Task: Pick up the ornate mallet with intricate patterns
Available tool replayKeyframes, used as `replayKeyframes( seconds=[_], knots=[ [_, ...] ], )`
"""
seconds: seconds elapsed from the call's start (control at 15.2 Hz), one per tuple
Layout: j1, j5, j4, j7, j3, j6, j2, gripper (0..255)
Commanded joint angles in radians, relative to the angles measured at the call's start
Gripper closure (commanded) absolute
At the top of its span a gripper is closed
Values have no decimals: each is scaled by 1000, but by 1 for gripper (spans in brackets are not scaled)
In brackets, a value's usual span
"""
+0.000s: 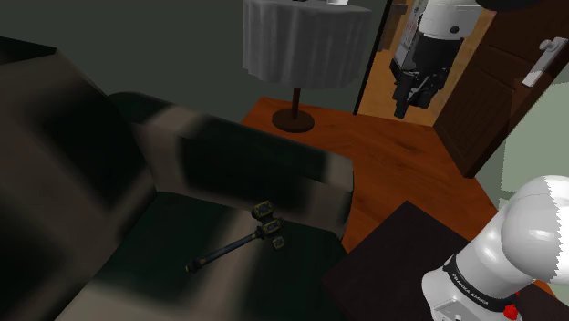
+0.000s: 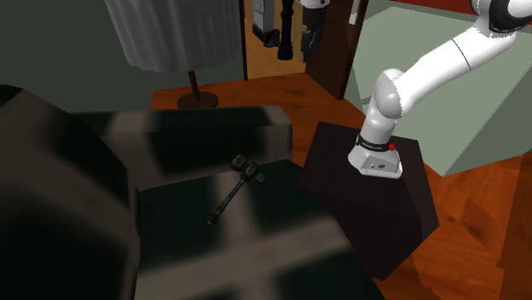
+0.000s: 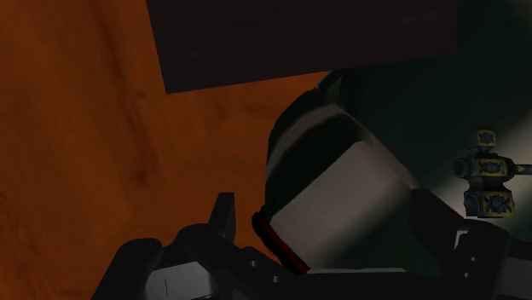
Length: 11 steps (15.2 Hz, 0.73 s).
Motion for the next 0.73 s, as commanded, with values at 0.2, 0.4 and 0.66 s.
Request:
replayKeyframes(
  seconds=[0.2, 0.4, 0.66],
  knots=[
    [18, 28, -75, 57, 46, 84, 4, 0],
    [37, 55, -138, 114, 94, 173, 23, 0],
    [64, 89, -204, 192, 162, 299, 75, 0]
  ],
)
